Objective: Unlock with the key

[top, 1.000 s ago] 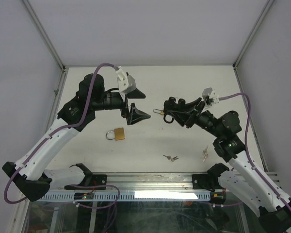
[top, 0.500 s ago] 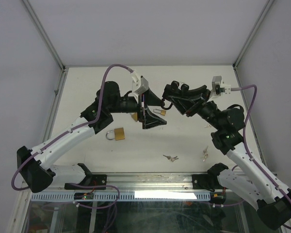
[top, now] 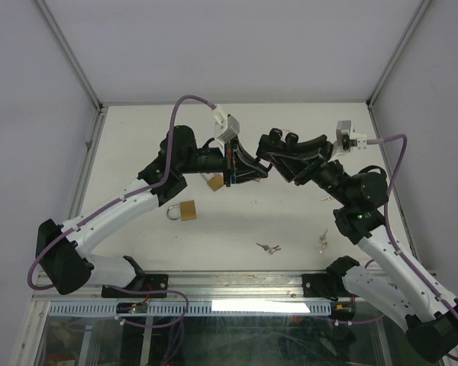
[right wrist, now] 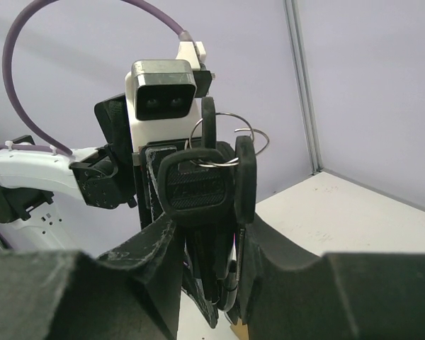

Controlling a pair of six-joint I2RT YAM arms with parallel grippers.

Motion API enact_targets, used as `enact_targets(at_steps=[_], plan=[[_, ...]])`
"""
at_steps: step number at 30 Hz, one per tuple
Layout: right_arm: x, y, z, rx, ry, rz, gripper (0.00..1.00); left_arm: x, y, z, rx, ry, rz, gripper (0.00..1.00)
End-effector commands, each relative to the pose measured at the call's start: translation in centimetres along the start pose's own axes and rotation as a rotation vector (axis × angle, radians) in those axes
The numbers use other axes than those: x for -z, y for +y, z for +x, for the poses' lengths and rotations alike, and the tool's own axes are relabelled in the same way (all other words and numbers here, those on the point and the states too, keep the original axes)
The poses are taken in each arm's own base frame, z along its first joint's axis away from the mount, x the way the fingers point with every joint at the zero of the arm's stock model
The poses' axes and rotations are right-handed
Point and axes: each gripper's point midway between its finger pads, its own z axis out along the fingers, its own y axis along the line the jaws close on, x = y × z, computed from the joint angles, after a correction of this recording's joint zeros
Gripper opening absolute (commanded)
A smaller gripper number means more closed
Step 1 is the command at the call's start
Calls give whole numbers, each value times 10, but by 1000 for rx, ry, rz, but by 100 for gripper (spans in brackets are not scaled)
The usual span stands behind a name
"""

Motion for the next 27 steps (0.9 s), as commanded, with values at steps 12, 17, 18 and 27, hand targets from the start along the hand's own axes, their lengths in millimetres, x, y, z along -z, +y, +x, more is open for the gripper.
enact_targets(at_steps=[12,17,18,27], plan=[[19,5,-14,37,-21,65,0,22,30,-41,-197,-35,-310,0],[22,-12,8,-56,72,163,0,29,58,-41,-350,26,-497,0],[24,-17,14,-80,92,193,0,30,61,-40,-383,49,-520,0],[49,-20,49,-150,253,266,56,46,59,-38,-629,134,-527,0]])
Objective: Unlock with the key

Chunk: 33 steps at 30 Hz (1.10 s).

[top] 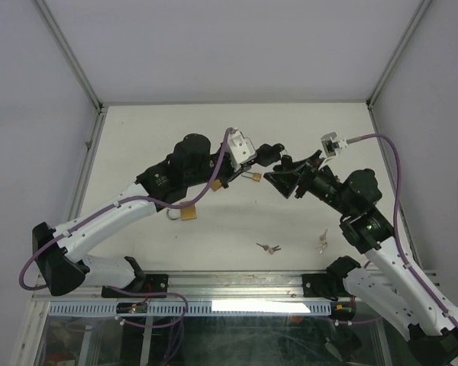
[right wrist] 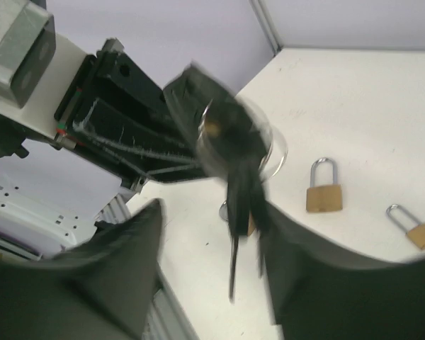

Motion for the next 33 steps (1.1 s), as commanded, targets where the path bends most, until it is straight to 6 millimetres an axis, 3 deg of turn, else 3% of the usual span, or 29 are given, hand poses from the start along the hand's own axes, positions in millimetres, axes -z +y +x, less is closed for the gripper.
enact_targets(at_steps=[1,2,3,5,7,9,11,14,16,21,27,31,33], plan=[[16,13,-13,17,-7,5,66,34,31,-66,-175,-187,-127,0],[18,11,-10,15,9,16,74,35,28,-63,-183,-181,-112,0],[20,9,-5,13,33,33,96,35,25,-61,-190,-177,-100,0],[27,6,5,18,100,57,100,36,22,-57,-210,-167,-83,0],[35,7,10,58,171,69,100,36,21,-55,-252,-155,-71,0],[45,21,8,156,239,10,100,34,16,-51,-312,-131,-20,0],[55,37,-6,292,274,-52,100,33,5,-39,-352,-83,63,0],[65,38,-29,436,330,-7,100,32,-12,-32,-333,-49,174,0],[67,38,-29,502,409,-24,99,32,-21,-28,-302,-28,231,0],[45,62,-20,399,498,-218,97,25,-26,-25,-253,9,273,0],[5,63,-31,363,369,-276,92,22,-29,-27,-260,25,288,0],[-7,48,-11,311,438,-257,80,22,-29,-30,-269,25,294,0],[-6,45,-4,313,460,-262,79,22,-30,-30,-271,26,295,0]])
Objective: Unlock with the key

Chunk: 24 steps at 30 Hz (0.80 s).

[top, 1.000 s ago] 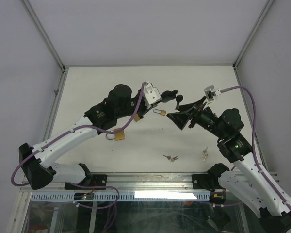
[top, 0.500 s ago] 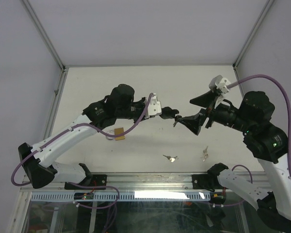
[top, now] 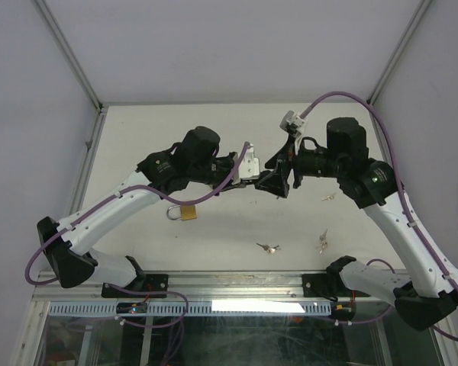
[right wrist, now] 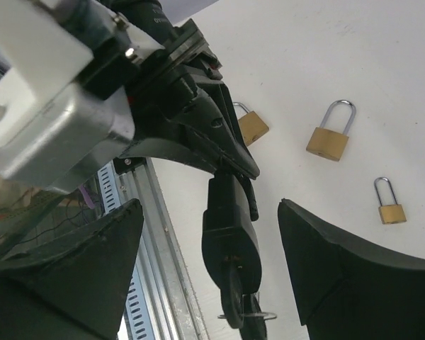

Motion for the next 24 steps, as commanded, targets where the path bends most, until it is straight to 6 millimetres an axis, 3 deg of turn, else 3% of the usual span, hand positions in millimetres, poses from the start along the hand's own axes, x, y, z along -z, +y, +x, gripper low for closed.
enact_targets(at_steps=[1,4,9,14,19,22,24], plan=[[-1,10,-14,57,-58,-56,79,17,10,-58,-100,-165,-35,0],[1,10,-7,59,-61,-49,69,16,10,-57,-101,-163,-30,0],[-2,0,7,36,-34,1,62,15,11,-59,-103,-167,-28,0],[-4,-2,7,24,-51,7,49,15,9,-59,-102,-169,-21,0],[-8,0,6,-2,-67,-12,16,14,11,-63,-94,-173,-26,0],[-7,-1,9,-25,-57,2,3,16,20,-67,-83,-175,-70,0],[-5,-3,13,-77,-46,31,0,21,36,-70,-85,-175,-173,0]])
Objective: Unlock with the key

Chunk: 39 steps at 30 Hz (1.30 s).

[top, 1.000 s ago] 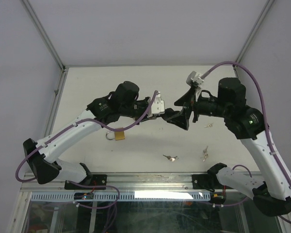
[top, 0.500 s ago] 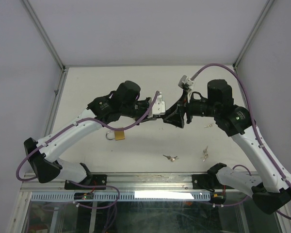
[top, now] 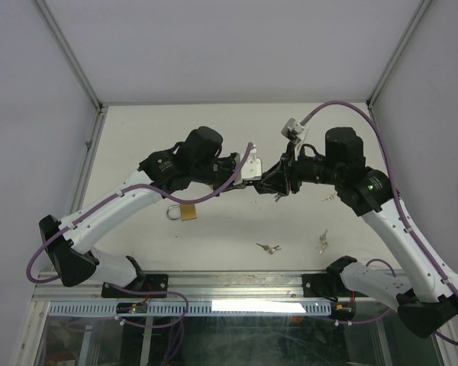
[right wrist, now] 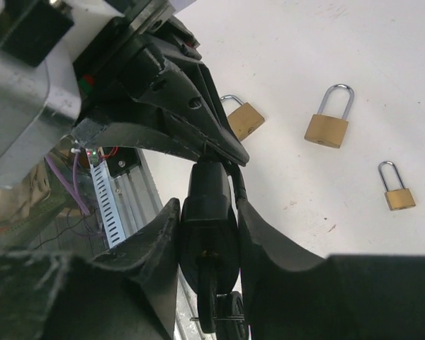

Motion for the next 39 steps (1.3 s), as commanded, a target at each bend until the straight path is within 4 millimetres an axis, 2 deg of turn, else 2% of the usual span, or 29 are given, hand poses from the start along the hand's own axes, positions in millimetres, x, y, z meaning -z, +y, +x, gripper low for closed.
enact_targets(at_steps=[1,4,5,6,8,10,13,16,18,19,21,23,25,27,30,34,37,39], plan=[[6,6,-9,-73,-40,22,0,30,51,-76,-110,-224,-274,0],[0,3,5,-309,-4,53,0,46,78,-74,-217,-232,-519,0],[-4,2,10,-414,3,57,0,58,90,-87,-284,-279,-628,0],[-8,2,15,-506,5,49,0,59,96,-81,-335,-270,-702,0],[-17,1,22,-682,-8,43,0,74,108,-88,-454,-286,-865,0],[-20,-1,16,-793,-69,41,0,87,113,-92,-597,-284,-1002,0],[-19,-10,7,-821,-156,72,0,94,108,-91,-800,-294,-1135,0],[-22,-18,13,-880,-155,96,0,87,104,-86,-910,-287,-1189,0],[-25,-22,18,-890,-142,107,0,81,103,-84,-899,-296,-1172,1],[-25,-25,19,-883,-140,112,0,77,102,-82,-888,-300,-1150,8],[-21,-32,21,-865,-138,137,0,67,98,-75,-880,-284,-1088,32],[-14,-40,19,-852,-154,153,0,59,92,-65,-888,-267,-1037,50],[-10,-45,19,-859,-163,160,0,49,85,-51,-903,-237,-985,62],[-7,-50,21,-874,-163,163,0,40,80,-37,-907,-199,-930,79],[-2,-61,27,-879,-165,192,0,23,71,-7,-874,-124,-822,97],[7,-92,41,-906,-180,264,0,7,50,28,-814,-45,-654,99],[10,-127,38,-826,-214,355,0,7,44,39,-764,-14,-604,99],[14,-155,37,-765,-231,443,0,8,47,42,-723,5,-606,99]])
